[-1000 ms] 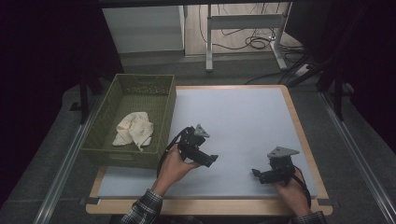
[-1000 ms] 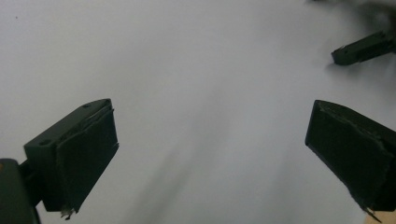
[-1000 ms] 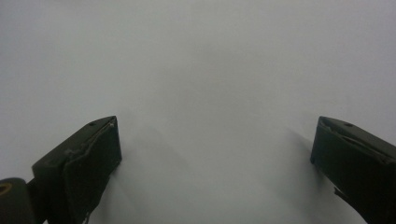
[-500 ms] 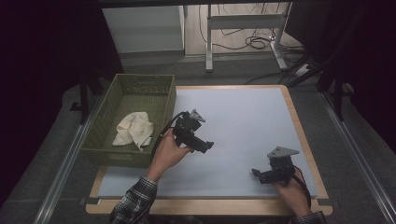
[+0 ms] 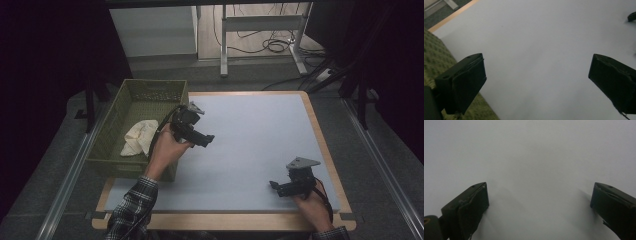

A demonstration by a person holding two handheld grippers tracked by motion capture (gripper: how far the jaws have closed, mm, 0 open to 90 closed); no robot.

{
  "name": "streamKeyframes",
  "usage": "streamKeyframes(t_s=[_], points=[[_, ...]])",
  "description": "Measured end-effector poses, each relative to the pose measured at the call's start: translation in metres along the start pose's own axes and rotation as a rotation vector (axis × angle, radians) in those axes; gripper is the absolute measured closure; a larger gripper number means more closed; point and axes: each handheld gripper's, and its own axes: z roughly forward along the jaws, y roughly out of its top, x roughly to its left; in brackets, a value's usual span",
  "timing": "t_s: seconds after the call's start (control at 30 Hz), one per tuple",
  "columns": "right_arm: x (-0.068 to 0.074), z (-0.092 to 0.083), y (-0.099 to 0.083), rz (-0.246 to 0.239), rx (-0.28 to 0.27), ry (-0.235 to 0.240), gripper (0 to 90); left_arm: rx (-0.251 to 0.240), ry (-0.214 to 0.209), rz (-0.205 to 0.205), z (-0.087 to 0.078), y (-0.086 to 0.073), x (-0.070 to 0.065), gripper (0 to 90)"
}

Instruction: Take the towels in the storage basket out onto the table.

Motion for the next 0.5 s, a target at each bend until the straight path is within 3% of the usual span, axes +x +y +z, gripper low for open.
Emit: streamKeyframes(t_s=[0.5], points=[[0.0, 0.0, 0.0, 0.0, 0.0, 0.0, 1.7, 0.01, 0.098, -0.087, -0.019, -0.013, 0.049, 1.2]])
